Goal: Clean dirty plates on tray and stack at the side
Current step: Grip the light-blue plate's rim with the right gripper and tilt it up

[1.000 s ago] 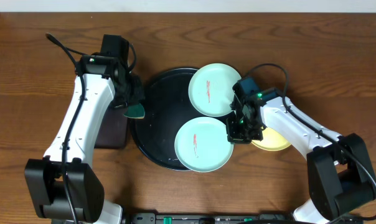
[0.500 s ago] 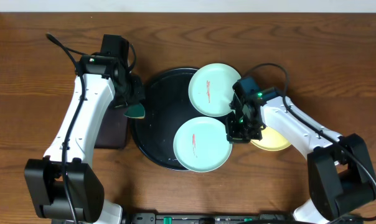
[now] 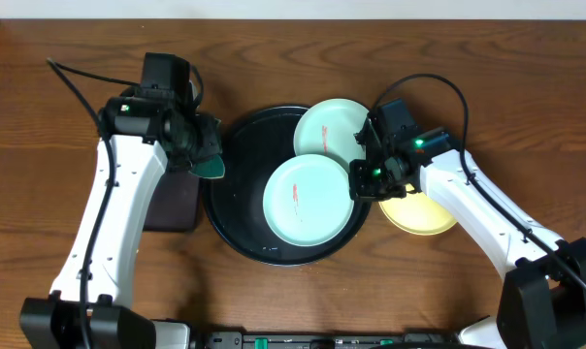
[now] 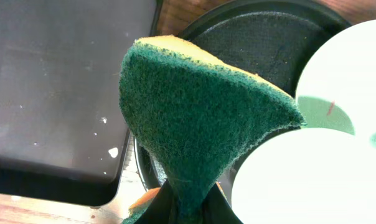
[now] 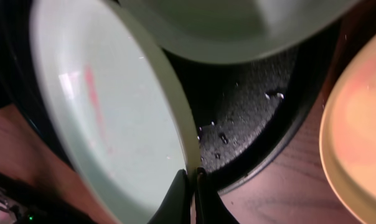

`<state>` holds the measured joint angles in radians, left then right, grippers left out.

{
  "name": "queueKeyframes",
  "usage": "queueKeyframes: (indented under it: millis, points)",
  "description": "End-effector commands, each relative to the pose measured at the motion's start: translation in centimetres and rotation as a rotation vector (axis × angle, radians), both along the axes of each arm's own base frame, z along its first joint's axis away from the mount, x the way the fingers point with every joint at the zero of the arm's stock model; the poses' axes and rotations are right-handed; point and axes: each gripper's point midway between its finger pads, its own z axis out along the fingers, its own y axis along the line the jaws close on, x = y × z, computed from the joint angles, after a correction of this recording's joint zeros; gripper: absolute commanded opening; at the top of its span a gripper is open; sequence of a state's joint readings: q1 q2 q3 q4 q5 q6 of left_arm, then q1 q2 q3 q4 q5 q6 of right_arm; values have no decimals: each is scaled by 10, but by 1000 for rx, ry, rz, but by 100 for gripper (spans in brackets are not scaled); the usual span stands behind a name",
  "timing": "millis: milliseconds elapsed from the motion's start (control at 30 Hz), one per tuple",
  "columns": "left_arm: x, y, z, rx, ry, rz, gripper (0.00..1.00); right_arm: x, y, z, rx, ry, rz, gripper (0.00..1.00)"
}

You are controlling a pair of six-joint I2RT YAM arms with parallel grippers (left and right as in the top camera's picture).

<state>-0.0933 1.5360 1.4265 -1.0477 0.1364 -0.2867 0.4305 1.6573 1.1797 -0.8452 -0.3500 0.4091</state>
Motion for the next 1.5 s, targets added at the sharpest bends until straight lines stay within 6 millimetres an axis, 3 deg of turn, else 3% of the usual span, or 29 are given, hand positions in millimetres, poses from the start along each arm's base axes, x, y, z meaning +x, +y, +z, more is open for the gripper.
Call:
queueKeyframes:
  millis: [0, 233, 433, 733, 900, 1067, 1300, 1467]
  points:
    - [4, -5, 13, -10, -33, -26, 7, 7, 8, 10, 29, -45, 16, 1]
    - [4, -25, 14, -20, -45, -63, 7, 26, 7, 10, -51, -153, -22, 1]
    - [4, -30, 14, -32, -46, -47, 7, 33, 21, 13, -87, -241, -4, 1]
    - [3, -29, 11, -30, -37, -47, 7, 20, 24, 6, -103, -193, 18, 1]
    - [4, -29, 12, -30, -41, -47, 7, -1, 21, -16, -149, -83, 51, 1]
    - [4, -29, 12, -27, -44, -46, 7, -22, 34, -38, -139, 20, 104, 1]
    - [5, -29, 12, -27, -45, -46, 8, -36, 39, -65, -156, 120, 126, 1]
    - [5, -29, 12, -27, -48, -46, 7, -39, 40, -74, -153, 153, 131, 15]
